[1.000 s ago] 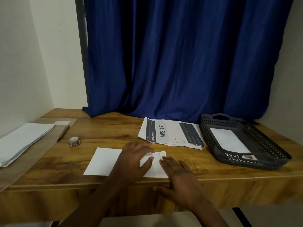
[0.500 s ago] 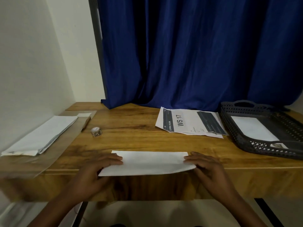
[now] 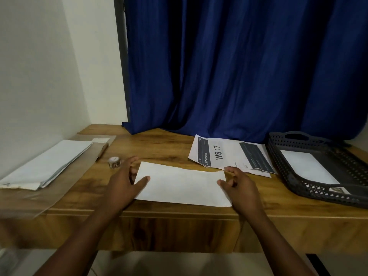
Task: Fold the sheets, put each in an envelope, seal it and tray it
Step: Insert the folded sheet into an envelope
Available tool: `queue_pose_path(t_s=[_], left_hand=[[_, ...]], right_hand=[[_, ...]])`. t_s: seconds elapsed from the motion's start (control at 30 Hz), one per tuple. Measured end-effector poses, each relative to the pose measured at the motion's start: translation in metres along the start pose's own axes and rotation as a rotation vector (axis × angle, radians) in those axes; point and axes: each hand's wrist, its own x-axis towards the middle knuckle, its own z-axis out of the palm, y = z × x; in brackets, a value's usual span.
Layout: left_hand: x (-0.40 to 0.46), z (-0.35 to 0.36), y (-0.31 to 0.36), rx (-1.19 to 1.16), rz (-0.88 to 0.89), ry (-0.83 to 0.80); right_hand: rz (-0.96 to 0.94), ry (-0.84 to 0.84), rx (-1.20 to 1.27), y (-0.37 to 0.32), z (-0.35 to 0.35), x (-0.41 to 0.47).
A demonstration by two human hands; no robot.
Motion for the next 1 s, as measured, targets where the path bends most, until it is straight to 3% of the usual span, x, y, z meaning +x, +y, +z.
queue_pose_path(t_s=[0.13, 0.37, 0.43, 0.57, 0.77, 0.83, 0.93, 1.0], left_hand=[[0.001, 0.006, -0.014, 0.343, 0.162, -0.012], [0.005, 0.006, -0.018, 0.417, 0.202, -0.061], [0.002, 0.006, -0.016, 0.417, 0.21, -0.069], [-0.004, 0.007, -0.013, 0.46, 0.208, -0.065], [-0.005, 0.004, -0.011, 0.445, 0.202, -0.081], [-0.006, 0.002, -0.01, 0.317, 0.197, -0.057], [-0.001, -0.01, -0.007, 0.04, 0.099, 0.123], [0.01, -0.023, -0.013, 0.028, 0.003, 0.227]], right_hand=[[-0.083, 0.021, -0.185, 0.002, 0.008, 0.0], [-0.225, 0.082, -0.342, 0.008, 0.011, -0.002], [-0.264, -0.032, -0.411, 0.005, 0.008, -0.005], [-0.284, -0.444, -0.542, -0.007, 0.003, -0.01], [-0.266, -0.496, -0.56, -0.005, 0.003, -0.009], [-0.241, -0.451, -0.49, -0.003, 0.005, -0.01], [-0.188, -0.327, -0.346, 0.001, 0.006, -0.011], [-0.161, -0.3, -0.306, 0.003, 0.008, -0.01]])
